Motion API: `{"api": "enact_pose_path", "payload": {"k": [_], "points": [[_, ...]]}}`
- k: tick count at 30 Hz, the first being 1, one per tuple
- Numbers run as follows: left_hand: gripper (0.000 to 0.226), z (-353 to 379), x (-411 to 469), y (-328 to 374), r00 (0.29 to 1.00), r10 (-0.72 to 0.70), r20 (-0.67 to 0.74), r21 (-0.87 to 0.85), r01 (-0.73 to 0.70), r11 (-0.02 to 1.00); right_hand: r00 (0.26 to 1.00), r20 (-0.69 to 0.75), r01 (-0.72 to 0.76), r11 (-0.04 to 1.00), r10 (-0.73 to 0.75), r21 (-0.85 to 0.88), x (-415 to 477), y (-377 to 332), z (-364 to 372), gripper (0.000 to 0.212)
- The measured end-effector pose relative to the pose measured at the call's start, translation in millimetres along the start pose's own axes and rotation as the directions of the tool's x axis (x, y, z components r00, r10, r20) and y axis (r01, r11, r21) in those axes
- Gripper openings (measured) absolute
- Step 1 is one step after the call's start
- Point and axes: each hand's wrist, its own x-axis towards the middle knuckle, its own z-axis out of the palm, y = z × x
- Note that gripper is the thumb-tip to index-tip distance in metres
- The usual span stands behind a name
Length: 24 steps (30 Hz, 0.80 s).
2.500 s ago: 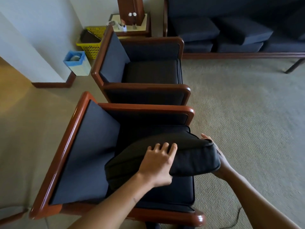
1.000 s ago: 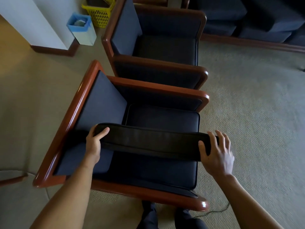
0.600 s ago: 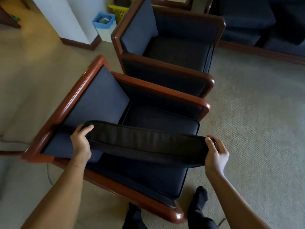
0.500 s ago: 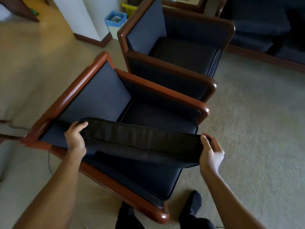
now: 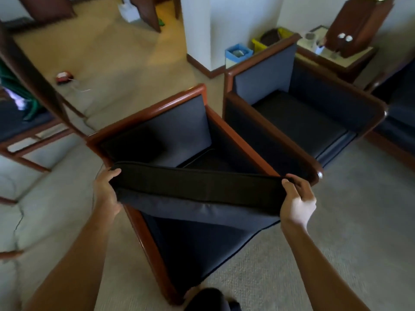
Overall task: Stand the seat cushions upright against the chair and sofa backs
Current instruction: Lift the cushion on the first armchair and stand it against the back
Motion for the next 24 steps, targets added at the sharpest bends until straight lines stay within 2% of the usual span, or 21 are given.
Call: {"api": "enact_pose_path", "payload": {"k": [1, 4, 8, 10, 16, 21, 24], "points": [[0.011, -1.1, -0.8, 2.8, 1.0, 0.004, -0.026, -0.001, -0.004, 1.0, 1.0, 0.023, 0.016, 1.0, -0.016, -0.009, 7.8, -6.5, 8.1, 0.023], [0.034, -6.9, 0.3, 8.6, 0.997, 0.003, -0.078, -0.047, -0.007, 0.999, 0.992, 0.104, 0.069, 0.997, -0.066, -0.023, 32.6, -27.8, 37.7, 0.025], [0.007, -1.2, -3.1, 11.5, 0.988, 0.078, -0.136, -0.129, -0.096, 0.987, 0.979, 0.163, 0.124, 0.992, -0.118, -0.029, 65.7, -57.1, 89.0, 0.021], [0.002, 2.3, 1.4, 16.1, 0.979, 0.111, -0.171, -0.142, -0.136, 0.981, 0.973, 0.191, 0.14, 0.99, -0.131, -0.033, 78.7, -72.1, 116.5, 0.023], [0.003, 3.3, 28.5, 27.2, 0.953, 0.084, -0.292, -0.214, -0.151, 0.965, 0.928, 0.339, 0.182, 0.982, -0.157, -0.043, 111.3, -101.9, 208.5, 0.026], [0.026, 5.8, 57.2, 43.2, 0.943, 0.133, -0.306, -0.184, -0.196, 0.963, 0.897, 0.407, 0.204, 0.978, -0.172, -0.037, 140.0, -109.8, 278.8, 0.02], [0.021, 16.3, 81.0, 52.7, 0.927, 0.157, -0.34, -0.179, -0.228, 0.957, 0.882, 0.431, 0.226, 0.973, -0.187, -0.039, 161.3, -113.5, 320.2, 0.025]]}}
